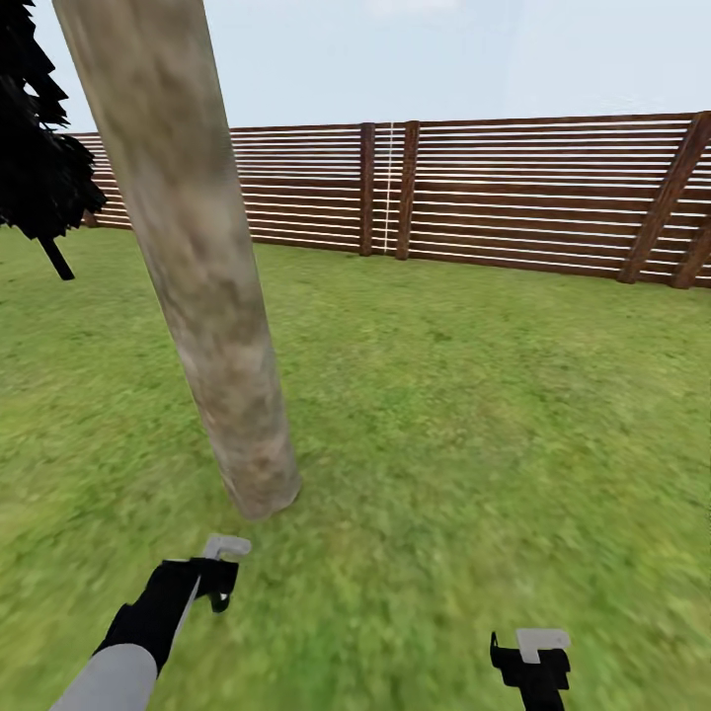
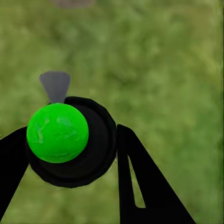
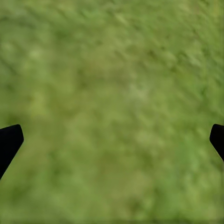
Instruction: In the garden, pick up the pesticide atomizer on the floor and spray pesticide onto both trees until each tree trunk is fully covered.
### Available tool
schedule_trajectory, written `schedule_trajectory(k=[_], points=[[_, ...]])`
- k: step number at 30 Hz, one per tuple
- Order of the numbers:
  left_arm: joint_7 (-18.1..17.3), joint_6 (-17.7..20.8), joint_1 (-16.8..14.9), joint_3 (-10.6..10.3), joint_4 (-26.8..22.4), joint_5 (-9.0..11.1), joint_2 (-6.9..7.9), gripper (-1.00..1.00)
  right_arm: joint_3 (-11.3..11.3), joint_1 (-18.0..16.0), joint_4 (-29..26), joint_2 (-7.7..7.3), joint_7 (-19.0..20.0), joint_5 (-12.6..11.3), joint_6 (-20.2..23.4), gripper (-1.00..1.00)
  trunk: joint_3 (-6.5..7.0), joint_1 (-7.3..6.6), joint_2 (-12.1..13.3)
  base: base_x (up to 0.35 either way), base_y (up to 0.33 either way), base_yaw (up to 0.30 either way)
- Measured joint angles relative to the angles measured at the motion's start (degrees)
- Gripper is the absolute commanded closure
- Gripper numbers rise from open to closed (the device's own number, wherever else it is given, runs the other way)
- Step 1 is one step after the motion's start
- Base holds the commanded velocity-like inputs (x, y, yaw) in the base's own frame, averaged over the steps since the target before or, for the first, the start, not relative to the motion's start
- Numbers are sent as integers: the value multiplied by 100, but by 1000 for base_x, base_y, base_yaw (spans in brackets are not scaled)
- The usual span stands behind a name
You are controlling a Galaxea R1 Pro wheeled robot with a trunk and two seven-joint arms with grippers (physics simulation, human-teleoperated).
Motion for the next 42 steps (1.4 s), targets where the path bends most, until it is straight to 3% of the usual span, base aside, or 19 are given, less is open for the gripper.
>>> schedule_trajectory(k=[2,5,6,7,8,11,15,18,20,21,23,25,28,30,35,37,39,41,42], points=[[-183,172,-164,0,-41,-39,100,100,3,-1,1,-11,0,4,0,-100,0,0,0,0,0,0],[-661,340,-160,13,-308,-45,545,100,5,0,-3,-13,0,5,0,-100,0,0,0,0,0,0],[-906,345,-148,-9,-356,-34,605,100,5,-1,-4,-13,0,5,0,-100,0,0,0,0,0,0],[-985,346,-159,-30,-363,-24,570,100,4,0,-4,-13,0,5,0,-100,0,0,0,0,0,0],[-1013,369,-174,-182,-368,-11,412,100,4,0,-4,-13,0,5,0,-100,0,0,0,0,0,0],[-1012,400,-231,-477,-385,-16,164,100,4,-2,-4,-21,2,5,0,-100,0,0,0,-35,0,0],[-1025,408,-243,-460,-674,-51,242,100,11,-1,3,-16,8,6,0,-100,0,0,0,-232,0,0],[-1035,703,-191,-481,-925,-58,429,100,6,-1,4,-21,9,5,0,-100,0,0,0,-60,0,0],[-1037,795,-222,-513,-952,-25,371,100,8,0,5,-22,9,5,0,-100,0,0,0,-9,0,0],[-1038,860,-296,-529,-959,31,210,100,11,0,5,-22,9,5,0,-100,0,0,0,-2,0,0],[-1037,968,-467,-532,-966,-2,77,100,8,-2,5,-22,9,7,0,-100,0,0,0,0,0,0],[-1038,1101,-632,-519,-976,-36,114,100,12,-1,5,-22,9,8,0,-100,0,0,0,0,0,0],[-1054,1167,-779,-479,-979,-63,488,100,14,0,5,-22,9,11,0,-100,0,0,0,-14,0,0],[-1061,1181,-779,-502,-979,-20,582,100,14,-2,5,-16,9,14,0,-100,0,0,0,-233,0,0],[-1064,1200,-861,-571,-993,20,118,100,13,-1,5,-13,9,14,0,-100,0,0,0,-198,0,0],[-1063,1242,-958,-605,-1234,-33,114,100,14,0,5,-7,9,14,0,-100,0,0,0,-13,0,0],[-1068,1424,-980,-591,-1518,-71,220,100,14,0,5,-5,9,14,0,-100,0,0,0,-3,0,0],[-1167,1532,-989,-562,-1775,-83,578,100,14,0,5,-8,9,14,0,-100,0,0,0,0,0,0],[-1289,1568,-987,-561,-1828,-32,651,100,13,0,5,-9,9,14,0,-100,0,0,0,0,0,0]])
